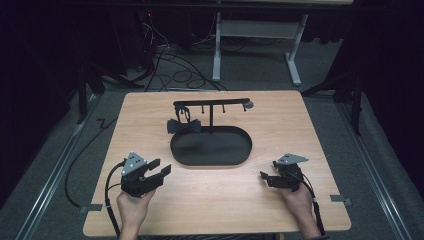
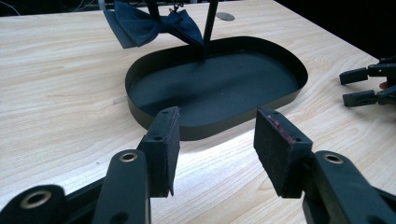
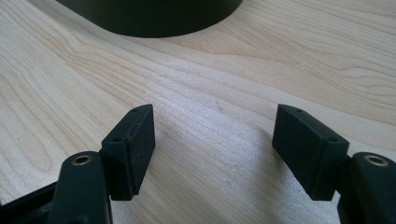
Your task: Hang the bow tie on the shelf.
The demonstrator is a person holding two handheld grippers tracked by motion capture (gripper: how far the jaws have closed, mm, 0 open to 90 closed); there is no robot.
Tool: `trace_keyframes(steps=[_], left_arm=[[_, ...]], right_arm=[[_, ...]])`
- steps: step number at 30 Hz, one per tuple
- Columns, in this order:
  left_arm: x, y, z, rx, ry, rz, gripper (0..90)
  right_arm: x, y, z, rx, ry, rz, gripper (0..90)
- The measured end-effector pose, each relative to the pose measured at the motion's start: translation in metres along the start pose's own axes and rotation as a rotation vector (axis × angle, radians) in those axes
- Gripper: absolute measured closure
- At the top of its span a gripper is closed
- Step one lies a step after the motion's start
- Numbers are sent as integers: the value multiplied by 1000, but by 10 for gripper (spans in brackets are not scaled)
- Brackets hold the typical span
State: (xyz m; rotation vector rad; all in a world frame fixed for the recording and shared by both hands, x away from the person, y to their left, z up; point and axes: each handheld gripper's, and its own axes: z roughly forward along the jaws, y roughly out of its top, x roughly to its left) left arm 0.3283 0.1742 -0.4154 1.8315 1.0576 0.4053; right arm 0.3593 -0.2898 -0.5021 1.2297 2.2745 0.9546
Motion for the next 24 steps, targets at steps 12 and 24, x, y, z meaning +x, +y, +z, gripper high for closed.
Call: trace_keyframes(steps=[12, 24], left_arm=[[0, -7, 9, 25, -6, -8, 507], [-1, -14, 20, 48, -16, -18, 507]], right_arm=[[0, 0, 0, -1, -1, 0, 313], [0, 0, 0, -1, -1, 1, 313]])
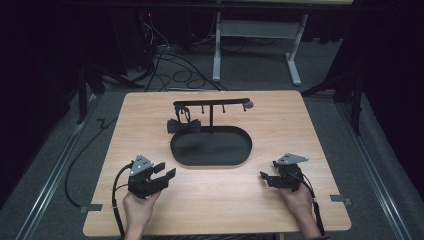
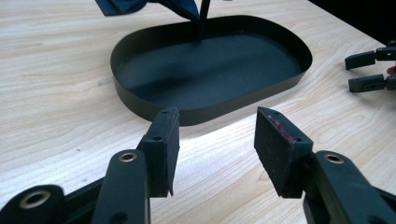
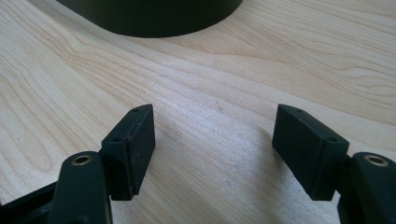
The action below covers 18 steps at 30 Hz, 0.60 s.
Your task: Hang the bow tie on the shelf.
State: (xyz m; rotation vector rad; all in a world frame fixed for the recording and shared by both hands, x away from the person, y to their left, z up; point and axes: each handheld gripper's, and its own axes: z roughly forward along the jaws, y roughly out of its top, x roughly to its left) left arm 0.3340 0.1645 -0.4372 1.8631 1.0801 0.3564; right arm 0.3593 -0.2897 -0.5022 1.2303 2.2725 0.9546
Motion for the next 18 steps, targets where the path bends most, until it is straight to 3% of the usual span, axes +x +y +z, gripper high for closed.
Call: trace_keyframes(steps=[18], left_arm=[[-2, -10, 12, 35, 1, 5, 501]], right_arm=[[0, 0, 0, 0, 0, -1, 313]])
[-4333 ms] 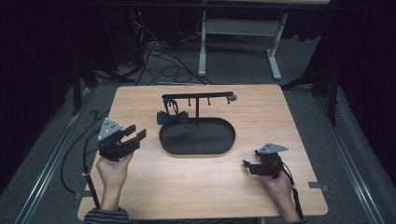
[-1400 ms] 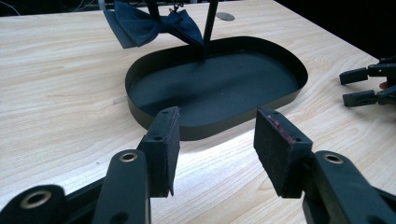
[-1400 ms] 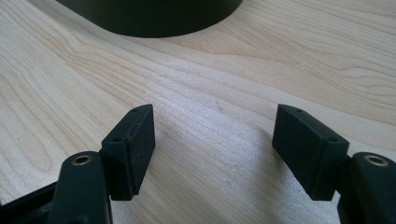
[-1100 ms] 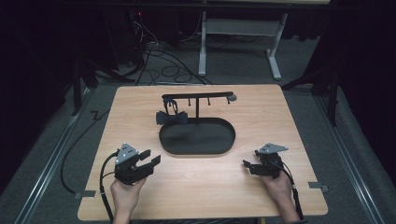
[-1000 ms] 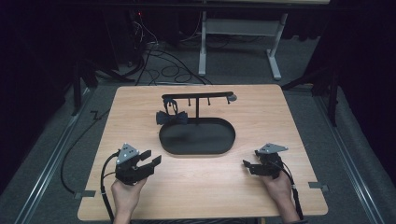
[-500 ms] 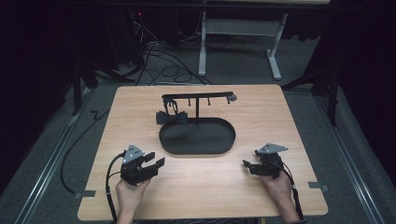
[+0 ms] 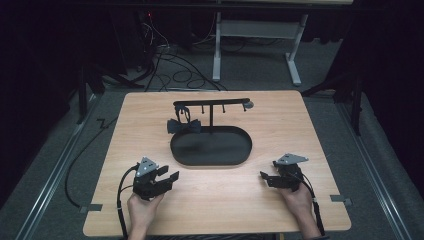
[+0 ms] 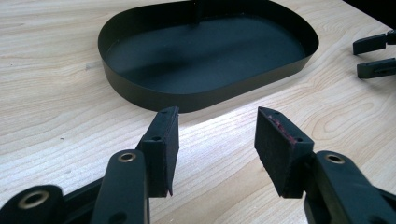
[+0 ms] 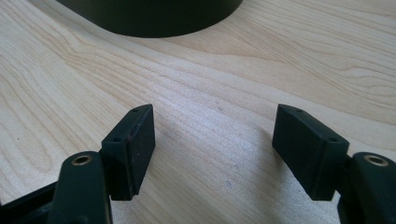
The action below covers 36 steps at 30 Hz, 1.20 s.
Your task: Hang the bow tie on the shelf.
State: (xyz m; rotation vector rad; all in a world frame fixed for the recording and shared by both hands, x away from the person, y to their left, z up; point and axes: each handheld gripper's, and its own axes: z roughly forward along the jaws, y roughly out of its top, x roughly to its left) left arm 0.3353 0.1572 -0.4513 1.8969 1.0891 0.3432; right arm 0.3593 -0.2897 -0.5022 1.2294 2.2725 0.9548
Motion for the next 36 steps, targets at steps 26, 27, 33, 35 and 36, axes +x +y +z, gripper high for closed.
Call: trace_keyframes(steps=[26, 27, 33, 35, 36], left_arm=[[1, -22, 24, 67, 32, -10, 476], [1, -24, 27, 73, 36, -11, 474], [-1, -27, 34, 83, 65, 12, 464], [0, -27, 37, 88, 70, 14, 462], [0, -27, 37, 88, 70, 14, 461]], right_arm=[[0, 0, 0, 1, 2, 4, 313], [0, 0, 0, 1, 3, 3, 314], [0, 0, 0, 1, 4, 5, 314], [0, 0, 0, 1, 4, 5, 313], [0, 0, 0, 1, 4, 5, 313]])
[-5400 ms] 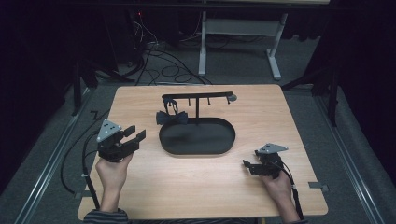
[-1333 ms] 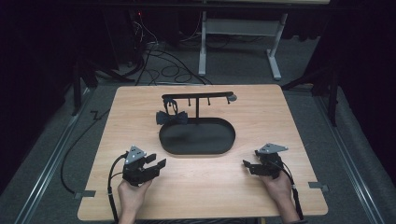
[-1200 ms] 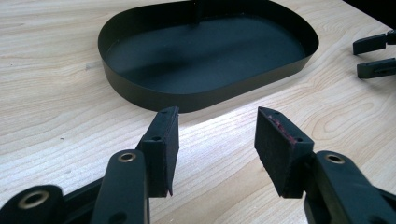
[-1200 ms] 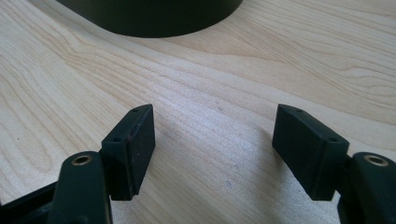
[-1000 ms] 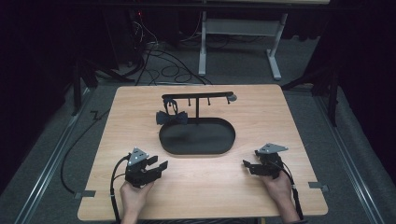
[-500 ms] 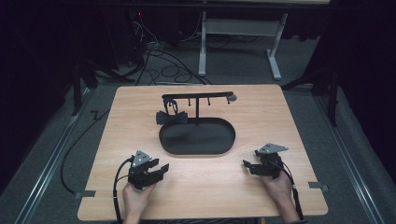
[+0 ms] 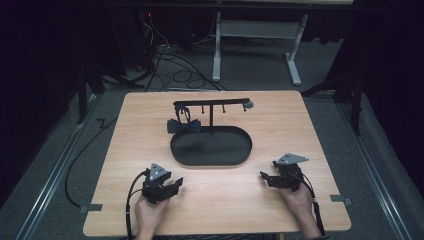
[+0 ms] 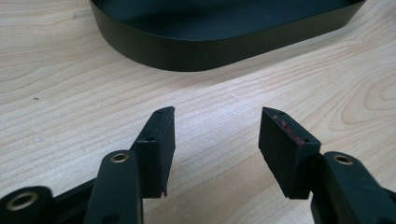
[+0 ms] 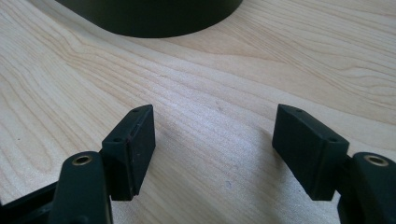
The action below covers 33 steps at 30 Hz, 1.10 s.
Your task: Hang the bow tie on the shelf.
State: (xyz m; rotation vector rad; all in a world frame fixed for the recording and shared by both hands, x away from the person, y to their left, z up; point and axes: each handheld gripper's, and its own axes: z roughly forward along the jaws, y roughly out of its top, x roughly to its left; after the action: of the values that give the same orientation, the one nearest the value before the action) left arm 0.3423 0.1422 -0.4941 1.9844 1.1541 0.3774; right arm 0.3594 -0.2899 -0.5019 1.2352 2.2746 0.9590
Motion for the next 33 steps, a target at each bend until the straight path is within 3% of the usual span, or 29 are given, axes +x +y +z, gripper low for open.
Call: trace_keyframes(steps=[16, 21, 28, 33], left_arm=[[-2, -4, 13, 15, 49, 23, 446], [-8, -4, 16, 10, 77, 62, 413], [-11, -4, 17, 19, 73, 73, 337], [-12, -4, 18, 22, 76, 79, 333]], right_arm=[[0, 0, 0, 0, 0, 1, 314], [0, 0, 0, -1, 1, 0, 314], [0, 0, 0, -1, -2, 0, 315], [0, 0, 0, -1, -2, -1, 314]])
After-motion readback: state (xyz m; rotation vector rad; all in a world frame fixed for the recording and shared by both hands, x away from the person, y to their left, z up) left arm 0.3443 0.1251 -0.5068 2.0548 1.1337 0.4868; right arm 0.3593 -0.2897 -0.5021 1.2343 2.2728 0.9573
